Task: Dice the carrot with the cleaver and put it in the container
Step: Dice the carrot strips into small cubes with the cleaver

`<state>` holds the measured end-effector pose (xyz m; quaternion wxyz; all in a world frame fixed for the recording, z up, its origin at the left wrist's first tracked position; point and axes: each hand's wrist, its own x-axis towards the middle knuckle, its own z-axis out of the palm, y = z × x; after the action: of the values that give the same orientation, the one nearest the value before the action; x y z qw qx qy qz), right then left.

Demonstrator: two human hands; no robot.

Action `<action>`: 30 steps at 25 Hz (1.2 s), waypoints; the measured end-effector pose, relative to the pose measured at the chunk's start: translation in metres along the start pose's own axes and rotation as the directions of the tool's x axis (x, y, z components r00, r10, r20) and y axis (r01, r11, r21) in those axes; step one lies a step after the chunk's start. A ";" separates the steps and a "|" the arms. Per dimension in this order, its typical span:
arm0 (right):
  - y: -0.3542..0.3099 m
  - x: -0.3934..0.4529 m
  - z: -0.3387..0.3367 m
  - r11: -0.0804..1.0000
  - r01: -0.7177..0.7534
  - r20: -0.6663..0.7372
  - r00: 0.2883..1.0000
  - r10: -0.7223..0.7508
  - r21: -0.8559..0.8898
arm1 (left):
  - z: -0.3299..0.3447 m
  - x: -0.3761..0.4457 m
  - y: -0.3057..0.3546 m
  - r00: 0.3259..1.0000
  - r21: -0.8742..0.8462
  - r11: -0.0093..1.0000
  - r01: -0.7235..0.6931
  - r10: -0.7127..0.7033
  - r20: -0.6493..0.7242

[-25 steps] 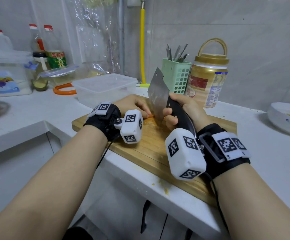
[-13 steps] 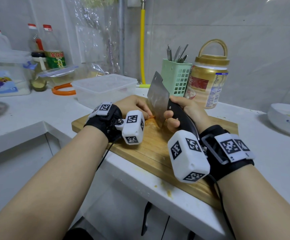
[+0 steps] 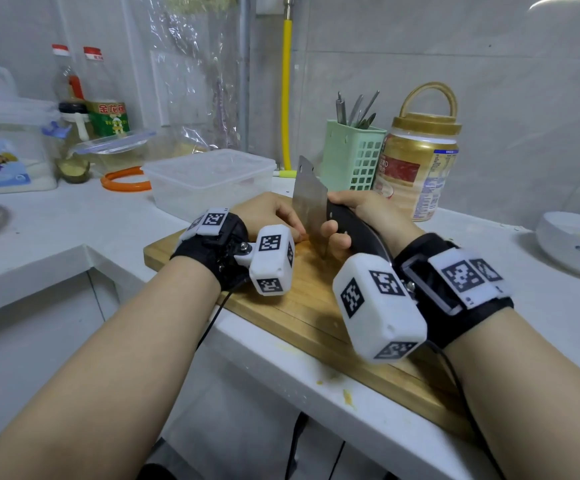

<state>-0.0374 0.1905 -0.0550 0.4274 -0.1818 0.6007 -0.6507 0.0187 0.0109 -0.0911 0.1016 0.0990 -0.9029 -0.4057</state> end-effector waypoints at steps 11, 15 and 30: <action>0.007 0.018 0.001 0.998 0.065 -0.086 0.994 -0.065 -0.008 | 0.001 0.006 -0.008 0.999 -0.033 0.999 -0.024 0.023 -0.032; 0.010 0.019 -0.002 0.996 0.051 -0.057 0.997 -0.047 0.069 | 0.001 0.005 -0.005 0.999 -0.052 0.998 -0.031 0.030 -0.023; 0.011 0.003 -0.002 0.974 0.037 0.045 0.998 -0.048 0.222 | 0.000 0.009 -0.008 0.999 -0.029 1.000 -0.005 0.004 -0.038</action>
<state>-0.0369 0.1901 -0.0666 0.4457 -0.1621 0.5098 -0.7178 0.0105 0.0035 -0.0959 0.1211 0.1032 -0.8950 -0.4166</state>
